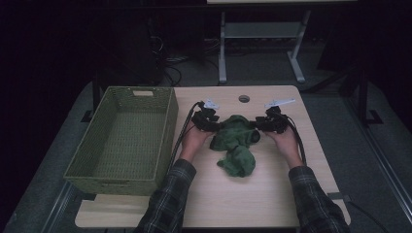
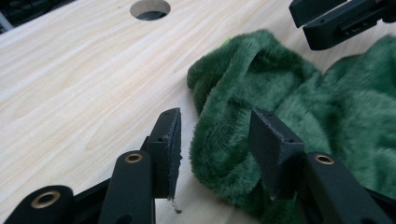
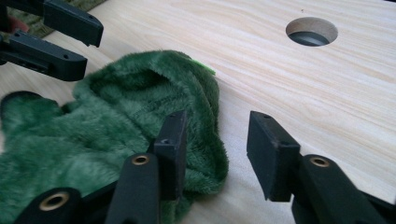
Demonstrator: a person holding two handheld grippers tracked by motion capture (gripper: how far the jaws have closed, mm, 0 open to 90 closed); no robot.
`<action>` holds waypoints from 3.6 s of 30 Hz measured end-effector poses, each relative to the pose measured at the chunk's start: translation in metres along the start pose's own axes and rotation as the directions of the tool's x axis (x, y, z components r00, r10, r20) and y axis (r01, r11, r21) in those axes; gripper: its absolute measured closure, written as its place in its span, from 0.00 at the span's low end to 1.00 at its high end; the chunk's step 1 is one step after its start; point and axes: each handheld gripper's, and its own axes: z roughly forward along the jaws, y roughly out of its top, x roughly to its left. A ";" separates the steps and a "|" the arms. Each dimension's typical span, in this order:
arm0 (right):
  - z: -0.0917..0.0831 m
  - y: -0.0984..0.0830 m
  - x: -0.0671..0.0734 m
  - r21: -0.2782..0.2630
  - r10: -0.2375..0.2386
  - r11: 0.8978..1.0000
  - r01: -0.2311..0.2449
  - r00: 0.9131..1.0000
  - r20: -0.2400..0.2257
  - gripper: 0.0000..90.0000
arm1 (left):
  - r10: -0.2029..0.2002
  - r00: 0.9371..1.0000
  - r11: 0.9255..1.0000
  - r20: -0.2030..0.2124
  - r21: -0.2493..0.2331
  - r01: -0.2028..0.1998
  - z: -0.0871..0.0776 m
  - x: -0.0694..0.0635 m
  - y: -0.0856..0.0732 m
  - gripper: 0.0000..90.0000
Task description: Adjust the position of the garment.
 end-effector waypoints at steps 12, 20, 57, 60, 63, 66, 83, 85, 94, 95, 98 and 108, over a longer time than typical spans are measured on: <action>0.022 -0.007 0.000 0.055 -0.008 0.998 0.008 1.000 -0.002 0.72 | -0.015 1.000 0.999 0.020 0.032 0.014 0.016 0.006 -0.009 0.69; 0.026 -0.007 0.004 0.088 -0.042 0.995 0.041 0.999 0.004 0.95 | -0.042 0.997 0.998 0.063 0.050 0.039 0.022 0.005 -0.012 0.96; -0.067 0.003 0.042 -0.099 -0.156 0.984 0.149 0.985 -0.074 0.97 | 0.048 0.996 0.978 0.079 -0.206 -0.030 -0.070 -0.052 0.006 0.97; -0.072 -0.004 0.047 -0.108 -0.163 0.982 0.154 0.983 -0.083 0.97 | 0.066 0.994 0.977 0.084 -0.209 -0.047 -0.075 -0.059 0.002 0.97; -0.078 -0.012 0.053 -0.110 -0.169 0.981 0.157 0.979 -0.111 0.97 | 0.081 0.992 0.974 0.096 -0.220 -0.059 -0.080 -0.067 -0.004 0.97; -0.083 -0.022 0.063 -0.103 -0.193 0.978 0.181 0.973 -0.125 0.97 | 0.100 0.990 0.972 0.099 -0.222 -0.076 -0.085 -0.074 -0.011 0.97; -0.105 -0.061 0.087 -0.105 -0.223 0.973 0.208 0.960 -0.167 0.97 | 0.213 0.964 0.961 0.157 -0.212 -0.178 -0.093 -0.111 -0.052 0.97; -0.107 -0.066 0.089 -0.090 -0.217 0.975 0.204 0.959 -0.182 0.97 | 0.220 0.962 0.962 0.163 -0.200 -0.186 -0.093 -0.114 -0.057 0.97; -0.106 -0.087 0.101 -0.039 -0.223 0.975 0.220 0.947 -0.230 0.97 | 0.229 0.951 0.967 0.208 -0.161 -0.197 -0.093 -0.117 -0.081 0.97; -0.105 -0.090 0.102 -0.030 -0.230 0.973 0.230 0.944 -0.238 0.97 | 0.230 0.950 0.968 0.212 -0.154 -0.200 -0.092 -0.118 -0.083 0.97; -0.099 -0.096 0.102 0.005 -0.219 0.974 0.228 0.941 -0.256 0.97 | 0.225 0.948 0.970 0.224 -0.142 -0.197 -0.088 -0.117 -0.090 0.97; -0.086 -0.110 0.103 0.099 -0.203 0.966 0.239 0.939 -0.279 0.98 | 0.252 0.934 0.968 0.255 -0.062 -0.245 -0.075 -0.122 -0.099 0.98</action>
